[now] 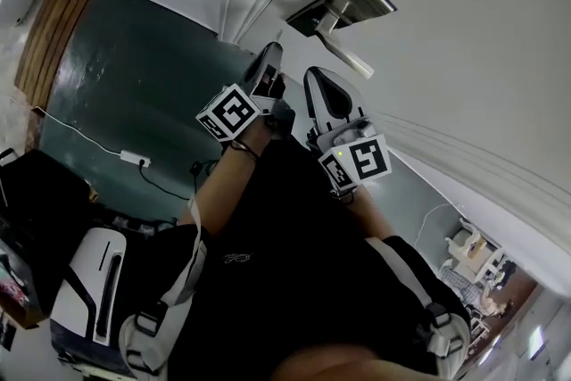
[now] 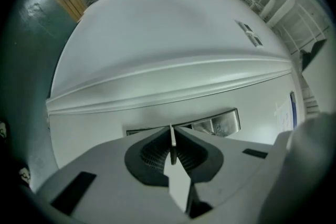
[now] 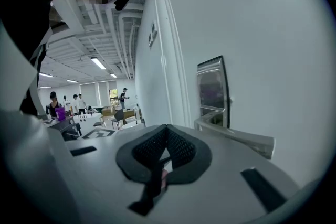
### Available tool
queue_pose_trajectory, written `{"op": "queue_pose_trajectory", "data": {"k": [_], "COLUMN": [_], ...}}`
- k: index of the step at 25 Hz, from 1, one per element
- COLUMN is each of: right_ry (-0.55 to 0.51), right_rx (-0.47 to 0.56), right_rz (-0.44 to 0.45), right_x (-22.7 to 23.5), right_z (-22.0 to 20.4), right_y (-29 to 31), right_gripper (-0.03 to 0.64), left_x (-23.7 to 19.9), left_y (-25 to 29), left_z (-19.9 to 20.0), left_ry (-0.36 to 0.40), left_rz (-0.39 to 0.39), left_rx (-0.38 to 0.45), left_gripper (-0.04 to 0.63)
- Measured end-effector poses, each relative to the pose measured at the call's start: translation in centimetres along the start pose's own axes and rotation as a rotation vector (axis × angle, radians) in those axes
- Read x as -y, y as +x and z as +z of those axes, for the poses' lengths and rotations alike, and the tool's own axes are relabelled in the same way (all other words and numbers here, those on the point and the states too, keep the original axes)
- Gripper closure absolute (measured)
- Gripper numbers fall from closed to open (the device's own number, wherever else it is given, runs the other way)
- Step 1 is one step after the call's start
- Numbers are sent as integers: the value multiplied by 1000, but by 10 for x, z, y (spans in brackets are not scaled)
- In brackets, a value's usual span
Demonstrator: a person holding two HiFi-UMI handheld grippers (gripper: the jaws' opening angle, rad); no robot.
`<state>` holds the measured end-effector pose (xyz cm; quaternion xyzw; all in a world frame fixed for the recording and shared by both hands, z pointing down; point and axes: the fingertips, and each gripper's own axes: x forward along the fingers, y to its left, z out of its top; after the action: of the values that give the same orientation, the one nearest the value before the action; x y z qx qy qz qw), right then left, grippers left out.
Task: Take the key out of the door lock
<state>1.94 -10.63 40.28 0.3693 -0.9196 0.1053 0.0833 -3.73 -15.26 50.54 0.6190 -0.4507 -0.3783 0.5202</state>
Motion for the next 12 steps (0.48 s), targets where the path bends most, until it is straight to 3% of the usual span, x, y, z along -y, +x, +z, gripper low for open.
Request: {"op": "queue_pose_trajectory", "data": {"k": [6,12], "right_ry": [-18,-70], "right_rx": [-16,-36], "right_rz": [163,326], "right_x": [-20,-40], "right_z": [-7,-25], "right_y": [5,1], "right_gripper": [609,609], "left_x": [2,12], "left_y": [-50,-102], "left_z": [27,28], "left_ry": [177,277], "left_rz": [113,212], "left_rx": [150,277], "left_gripper": [558,558]}}
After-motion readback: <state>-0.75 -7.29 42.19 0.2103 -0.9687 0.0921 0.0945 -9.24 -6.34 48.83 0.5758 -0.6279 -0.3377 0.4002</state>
